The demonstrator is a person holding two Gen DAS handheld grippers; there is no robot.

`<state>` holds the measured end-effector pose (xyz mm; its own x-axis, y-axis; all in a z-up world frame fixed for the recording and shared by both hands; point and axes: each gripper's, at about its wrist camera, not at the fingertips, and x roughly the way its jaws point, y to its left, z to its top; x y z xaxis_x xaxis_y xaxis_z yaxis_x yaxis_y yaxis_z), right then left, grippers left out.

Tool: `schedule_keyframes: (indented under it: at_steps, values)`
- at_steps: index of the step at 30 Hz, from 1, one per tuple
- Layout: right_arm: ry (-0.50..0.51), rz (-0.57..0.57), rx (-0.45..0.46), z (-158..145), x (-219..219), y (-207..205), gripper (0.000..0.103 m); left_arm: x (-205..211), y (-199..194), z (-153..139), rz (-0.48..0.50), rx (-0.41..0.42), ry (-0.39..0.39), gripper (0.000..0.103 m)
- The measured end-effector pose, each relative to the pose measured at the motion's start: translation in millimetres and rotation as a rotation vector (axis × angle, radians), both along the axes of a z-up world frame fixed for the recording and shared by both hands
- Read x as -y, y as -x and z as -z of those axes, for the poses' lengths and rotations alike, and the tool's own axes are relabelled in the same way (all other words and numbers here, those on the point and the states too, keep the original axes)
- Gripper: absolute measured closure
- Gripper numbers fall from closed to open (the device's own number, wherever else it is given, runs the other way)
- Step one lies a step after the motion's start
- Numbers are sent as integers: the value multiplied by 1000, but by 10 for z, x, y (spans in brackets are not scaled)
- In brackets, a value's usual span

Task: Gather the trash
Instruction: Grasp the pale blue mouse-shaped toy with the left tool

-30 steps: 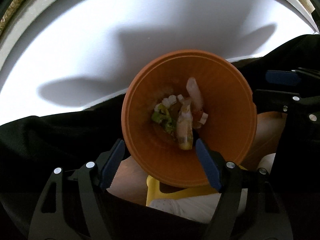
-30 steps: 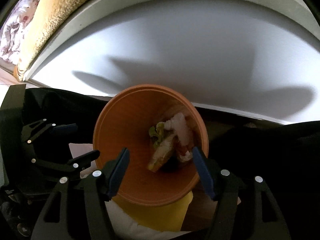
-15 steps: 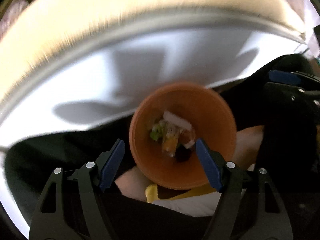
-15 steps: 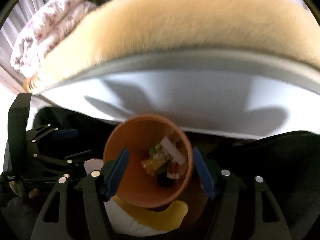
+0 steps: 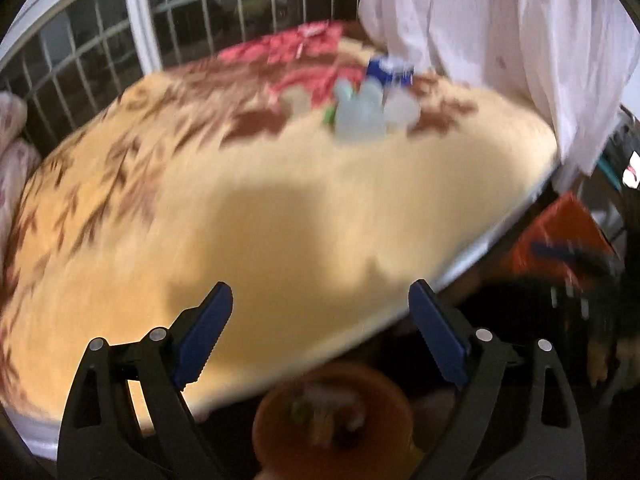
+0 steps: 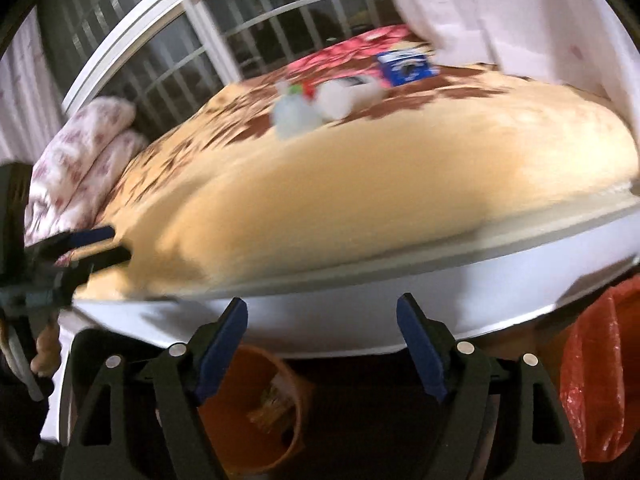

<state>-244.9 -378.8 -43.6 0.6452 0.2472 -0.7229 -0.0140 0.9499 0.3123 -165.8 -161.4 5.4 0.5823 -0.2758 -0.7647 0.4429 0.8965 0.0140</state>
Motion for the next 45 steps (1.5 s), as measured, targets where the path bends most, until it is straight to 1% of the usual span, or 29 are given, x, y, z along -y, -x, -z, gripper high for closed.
schedule_keyframes:
  at_steps: [2,5,6,9,12,16,22,28,34,37,39,40,41,43,45]
  values:
    - [-12,33,1,24,133,-6,27,262,-197,-73,-12,42,16,16]
    - [-28,72,2,33,294,14,27,575,-511,-88,-33,75,43,16]
    - [-31,85,3,38,346,20,27,666,-596,-85,-49,85,40,16]
    - [-35,114,9,49,466,51,27,884,-817,-37,-83,77,16,16]
    - [-41,141,10,67,601,82,27,1021,-1045,73,-125,41,4,16]
    - [-57,163,6,112,721,88,27,1084,-1301,261,-186,-27,14,16]
    - [-74,184,-5,198,851,87,27,1147,-1449,372,-248,-40,-3,16]
    - [-95,190,-14,267,901,88,26,1148,-1665,437,-305,-102,13,15]
    - [-96,180,-11,277,910,92,26,1166,-1893,511,-333,-146,14,15]
    - [-98,182,-12,279,920,93,26,1182,-1967,525,-325,-159,18,16]
    - [-100,183,-14,283,929,87,26,1182,-1973,522,-308,-157,33,22]
    - [-101,182,-16,290,929,87,26,1190,-1969,514,-295,-153,41,36]
    - [-101,181,-17,296,932,84,26,1204,-1955,508,-279,-148,43,42]
    - [-101,179,-22,303,929,75,26,1220,-1945,503,-268,-143,36,42]
    - [-101,175,-24,300,917,71,26,1197,-1927,490,-253,-148,52,42]
